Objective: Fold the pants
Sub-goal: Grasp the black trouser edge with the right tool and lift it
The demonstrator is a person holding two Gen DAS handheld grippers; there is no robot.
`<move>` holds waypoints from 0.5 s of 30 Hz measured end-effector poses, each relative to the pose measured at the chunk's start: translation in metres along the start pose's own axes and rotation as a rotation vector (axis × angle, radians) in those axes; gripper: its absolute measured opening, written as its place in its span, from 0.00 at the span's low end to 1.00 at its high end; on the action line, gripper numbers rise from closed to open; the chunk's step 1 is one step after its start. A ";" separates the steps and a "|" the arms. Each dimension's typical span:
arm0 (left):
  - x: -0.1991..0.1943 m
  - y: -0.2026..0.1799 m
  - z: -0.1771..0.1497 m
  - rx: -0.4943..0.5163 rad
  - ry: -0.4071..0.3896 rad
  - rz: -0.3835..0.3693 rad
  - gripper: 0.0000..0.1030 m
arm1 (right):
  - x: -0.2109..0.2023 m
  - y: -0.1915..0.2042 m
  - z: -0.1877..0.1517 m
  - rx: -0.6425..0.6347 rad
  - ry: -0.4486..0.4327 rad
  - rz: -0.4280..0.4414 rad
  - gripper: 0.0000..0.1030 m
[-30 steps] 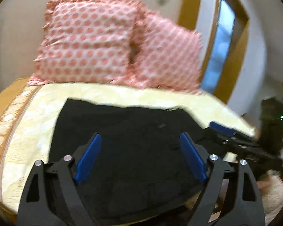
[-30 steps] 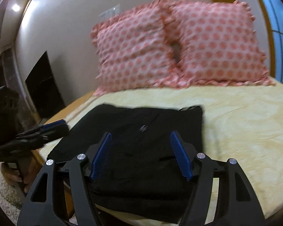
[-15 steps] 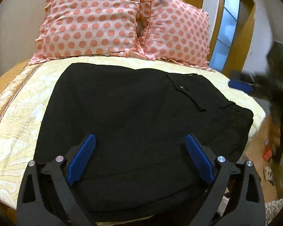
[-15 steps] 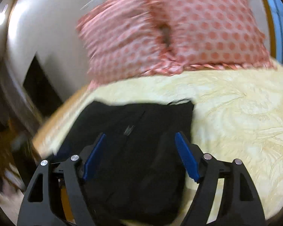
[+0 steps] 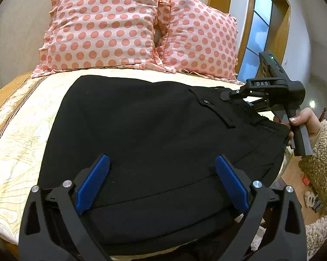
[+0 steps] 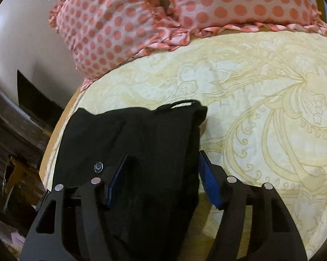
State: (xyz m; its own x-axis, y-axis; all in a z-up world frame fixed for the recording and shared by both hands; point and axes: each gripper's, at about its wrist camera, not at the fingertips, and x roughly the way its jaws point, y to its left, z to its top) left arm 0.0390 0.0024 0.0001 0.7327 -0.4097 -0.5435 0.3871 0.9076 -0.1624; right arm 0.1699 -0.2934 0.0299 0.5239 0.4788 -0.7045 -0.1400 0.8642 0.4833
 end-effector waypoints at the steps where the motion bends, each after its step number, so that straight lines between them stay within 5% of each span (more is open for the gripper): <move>1: 0.000 -0.001 0.000 0.003 -0.002 0.000 0.97 | -0.001 0.003 -0.002 -0.031 -0.006 -0.017 0.60; 9: 0.001 -0.002 0.000 0.009 -0.004 0.005 0.98 | -0.001 0.028 -0.006 -0.240 -0.073 -0.134 0.44; 15: 0.001 -0.003 0.000 0.011 -0.005 0.006 0.98 | -0.002 0.054 -0.019 -0.435 -0.113 -0.240 0.44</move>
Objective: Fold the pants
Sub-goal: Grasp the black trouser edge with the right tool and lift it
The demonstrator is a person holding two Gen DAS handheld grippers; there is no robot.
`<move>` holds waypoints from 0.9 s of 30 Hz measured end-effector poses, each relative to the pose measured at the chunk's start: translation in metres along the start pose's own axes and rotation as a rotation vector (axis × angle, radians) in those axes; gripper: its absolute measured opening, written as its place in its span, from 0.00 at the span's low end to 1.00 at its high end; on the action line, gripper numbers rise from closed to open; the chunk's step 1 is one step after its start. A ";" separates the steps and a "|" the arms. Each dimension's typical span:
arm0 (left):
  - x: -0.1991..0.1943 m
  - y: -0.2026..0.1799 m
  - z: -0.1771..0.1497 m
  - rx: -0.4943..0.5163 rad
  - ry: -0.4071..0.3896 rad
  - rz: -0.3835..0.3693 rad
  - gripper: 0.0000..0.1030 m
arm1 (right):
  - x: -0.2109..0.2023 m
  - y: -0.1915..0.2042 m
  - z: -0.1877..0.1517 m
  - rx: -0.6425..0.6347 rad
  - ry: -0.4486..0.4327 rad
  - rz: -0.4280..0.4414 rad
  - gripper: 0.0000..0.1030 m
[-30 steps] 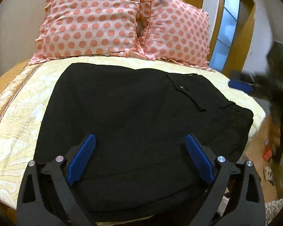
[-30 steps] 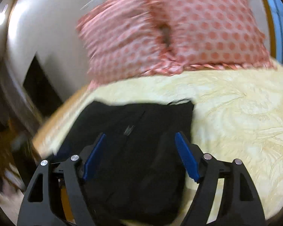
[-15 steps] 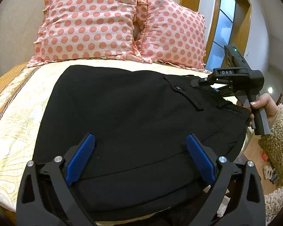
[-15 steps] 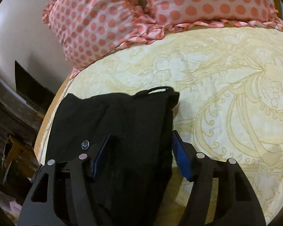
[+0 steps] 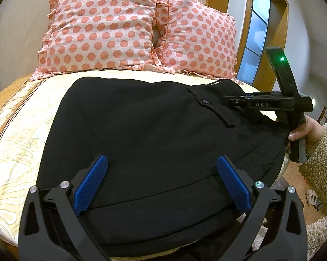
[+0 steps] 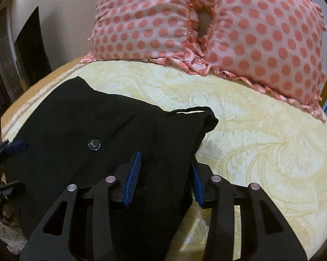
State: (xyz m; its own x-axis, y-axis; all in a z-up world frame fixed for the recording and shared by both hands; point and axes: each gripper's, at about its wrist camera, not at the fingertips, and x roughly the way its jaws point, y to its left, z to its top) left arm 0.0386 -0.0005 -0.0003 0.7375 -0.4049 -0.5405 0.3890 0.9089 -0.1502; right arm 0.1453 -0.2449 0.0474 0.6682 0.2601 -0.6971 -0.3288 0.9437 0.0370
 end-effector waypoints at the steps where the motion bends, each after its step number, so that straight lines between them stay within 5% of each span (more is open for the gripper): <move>1: 0.000 0.000 0.000 0.000 -0.001 -0.001 0.98 | 0.002 -0.003 0.001 0.011 0.007 0.009 0.44; 7: 0.000 0.000 0.000 -0.001 0.000 -0.002 0.98 | 0.014 -0.032 0.001 0.202 0.055 0.144 0.44; 12: 0.000 0.000 0.000 0.001 0.000 -0.002 0.98 | -0.006 -0.019 0.002 0.135 -0.036 0.119 0.19; 19: -0.001 0.002 0.002 -0.007 0.007 -0.003 0.98 | -0.027 0.013 0.008 -0.029 -0.120 0.123 0.17; 23: -0.009 0.021 0.025 -0.109 0.061 -0.058 0.96 | -0.015 -0.003 0.007 0.048 -0.062 0.099 0.17; 27: -0.028 0.062 0.059 -0.181 -0.007 -0.027 0.96 | -0.003 -0.026 0.001 0.169 -0.018 0.156 0.17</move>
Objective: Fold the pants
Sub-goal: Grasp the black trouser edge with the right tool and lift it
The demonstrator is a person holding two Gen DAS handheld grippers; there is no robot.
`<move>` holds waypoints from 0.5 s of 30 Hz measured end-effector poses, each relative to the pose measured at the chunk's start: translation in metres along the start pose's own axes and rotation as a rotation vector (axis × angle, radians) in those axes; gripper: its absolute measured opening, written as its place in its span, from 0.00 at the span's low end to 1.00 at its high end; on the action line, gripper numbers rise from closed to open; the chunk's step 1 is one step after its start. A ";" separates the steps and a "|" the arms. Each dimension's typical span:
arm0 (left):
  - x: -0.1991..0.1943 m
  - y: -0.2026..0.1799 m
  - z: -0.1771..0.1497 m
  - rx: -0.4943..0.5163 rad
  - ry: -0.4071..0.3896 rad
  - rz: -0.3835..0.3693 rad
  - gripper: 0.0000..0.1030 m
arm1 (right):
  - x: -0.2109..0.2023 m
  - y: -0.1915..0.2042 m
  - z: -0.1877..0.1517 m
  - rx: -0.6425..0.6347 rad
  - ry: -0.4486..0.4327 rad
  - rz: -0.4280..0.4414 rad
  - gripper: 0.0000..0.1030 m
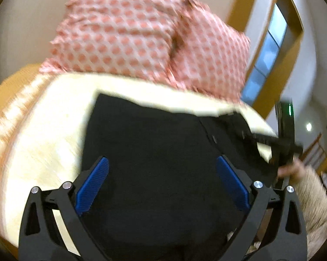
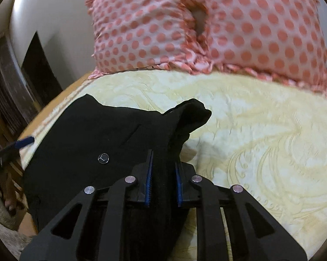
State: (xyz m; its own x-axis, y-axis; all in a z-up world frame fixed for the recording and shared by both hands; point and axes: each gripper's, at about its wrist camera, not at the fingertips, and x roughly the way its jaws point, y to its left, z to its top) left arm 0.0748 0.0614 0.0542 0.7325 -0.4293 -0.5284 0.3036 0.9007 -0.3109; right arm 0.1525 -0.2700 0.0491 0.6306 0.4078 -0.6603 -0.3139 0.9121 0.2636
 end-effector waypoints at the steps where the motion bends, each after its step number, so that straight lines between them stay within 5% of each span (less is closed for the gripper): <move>1: 0.000 0.008 0.011 -0.011 0.001 0.016 0.96 | 0.000 -0.001 0.000 0.008 0.001 0.007 0.17; 4: 0.013 0.029 0.037 -0.021 0.043 0.052 0.96 | 0.001 -0.004 0.002 0.021 0.015 0.021 0.17; 7: 0.050 0.054 0.053 -0.054 0.166 0.080 0.94 | 0.002 -0.007 0.004 0.034 0.029 0.030 0.17; 9: 0.070 0.067 0.056 -0.097 0.238 0.064 0.78 | 0.002 -0.009 0.004 0.041 0.033 0.034 0.18; 15: 0.103 0.092 0.055 -0.209 0.354 -0.007 0.58 | 0.004 -0.012 0.003 0.058 0.045 0.046 0.21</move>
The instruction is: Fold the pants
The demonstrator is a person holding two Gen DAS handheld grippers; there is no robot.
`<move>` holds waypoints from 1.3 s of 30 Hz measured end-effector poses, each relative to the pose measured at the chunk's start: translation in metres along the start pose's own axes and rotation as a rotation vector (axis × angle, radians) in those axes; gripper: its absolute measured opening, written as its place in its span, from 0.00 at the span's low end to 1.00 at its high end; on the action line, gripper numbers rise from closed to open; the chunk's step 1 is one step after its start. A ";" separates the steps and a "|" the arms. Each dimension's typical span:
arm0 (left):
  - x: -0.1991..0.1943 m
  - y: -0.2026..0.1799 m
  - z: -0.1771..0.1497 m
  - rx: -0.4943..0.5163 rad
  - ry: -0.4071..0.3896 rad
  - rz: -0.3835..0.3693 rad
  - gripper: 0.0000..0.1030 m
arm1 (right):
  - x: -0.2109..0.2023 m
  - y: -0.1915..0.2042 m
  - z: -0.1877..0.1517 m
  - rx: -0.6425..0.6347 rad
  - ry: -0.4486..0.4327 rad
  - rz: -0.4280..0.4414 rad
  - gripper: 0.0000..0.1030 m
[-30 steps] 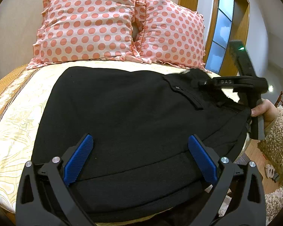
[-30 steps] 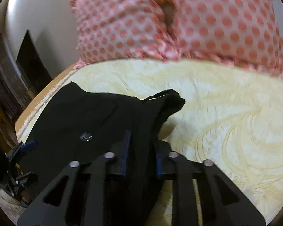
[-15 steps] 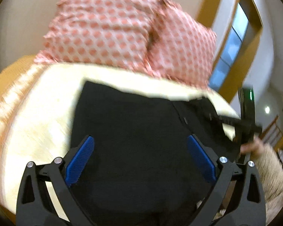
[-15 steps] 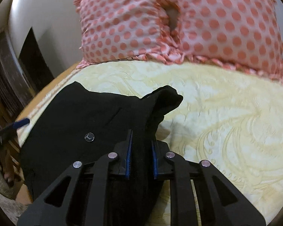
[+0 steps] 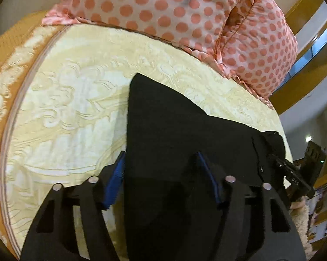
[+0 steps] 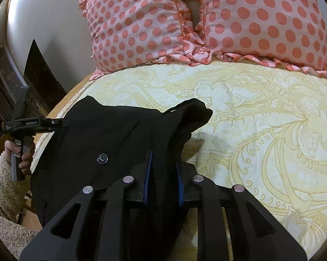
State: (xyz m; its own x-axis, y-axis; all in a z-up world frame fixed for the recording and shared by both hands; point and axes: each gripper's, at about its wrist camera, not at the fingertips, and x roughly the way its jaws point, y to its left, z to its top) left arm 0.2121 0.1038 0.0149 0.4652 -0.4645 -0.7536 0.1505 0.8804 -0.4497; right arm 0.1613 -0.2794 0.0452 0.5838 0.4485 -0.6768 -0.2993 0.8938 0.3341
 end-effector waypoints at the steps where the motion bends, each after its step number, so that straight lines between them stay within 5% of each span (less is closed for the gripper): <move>1: 0.000 -0.002 -0.002 0.005 -0.003 0.002 0.58 | 0.002 -0.003 0.000 0.013 0.006 0.005 0.22; 4: 0.001 -0.005 0.000 0.014 -0.007 0.003 0.55 | 0.008 -0.011 -0.001 0.061 0.019 0.029 0.27; 8: -0.002 -0.008 -0.001 0.023 -0.032 0.024 0.20 | 0.001 -0.005 -0.003 0.040 -0.022 0.042 0.18; 12: -0.009 -0.017 -0.001 0.051 -0.056 0.044 0.09 | -0.007 0.008 -0.001 -0.015 -0.067 0.018 0.16; 20: -0.023 -0.041 0.021 0.095 -0.113 0.053 0.07 | -0.017 0.011 0.030 -0.036 -0.116 0.026 0.14; 31: 0.012 -0.089 0.127 0.149 -0.249 0.093 0.07 | -0.010 -0.022 0.126 -0.038 -0.266 -0.126 0.14; 37: 0.082 -0.081 0.143 0.171 -0.151 0.221 0.08 | 0.058 -0.060 0.130 0.023 -0.093 -0.249 0.14; 39: 0.107 -0.069 0.142 0.130 -0.098 0.252 0.16 | 0.076 -0.067 0.125 0.043 -0.036 -0.287 0.15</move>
State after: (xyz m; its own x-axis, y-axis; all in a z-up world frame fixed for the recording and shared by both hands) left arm 0.3754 0.0066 0.0333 0.5833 -0.2240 -0.7807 0.1268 0.9745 -0.1849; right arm 0.3197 -0.3041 0.0532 0.6664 0.1770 -0.7243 -0.0866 0.9832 0.1606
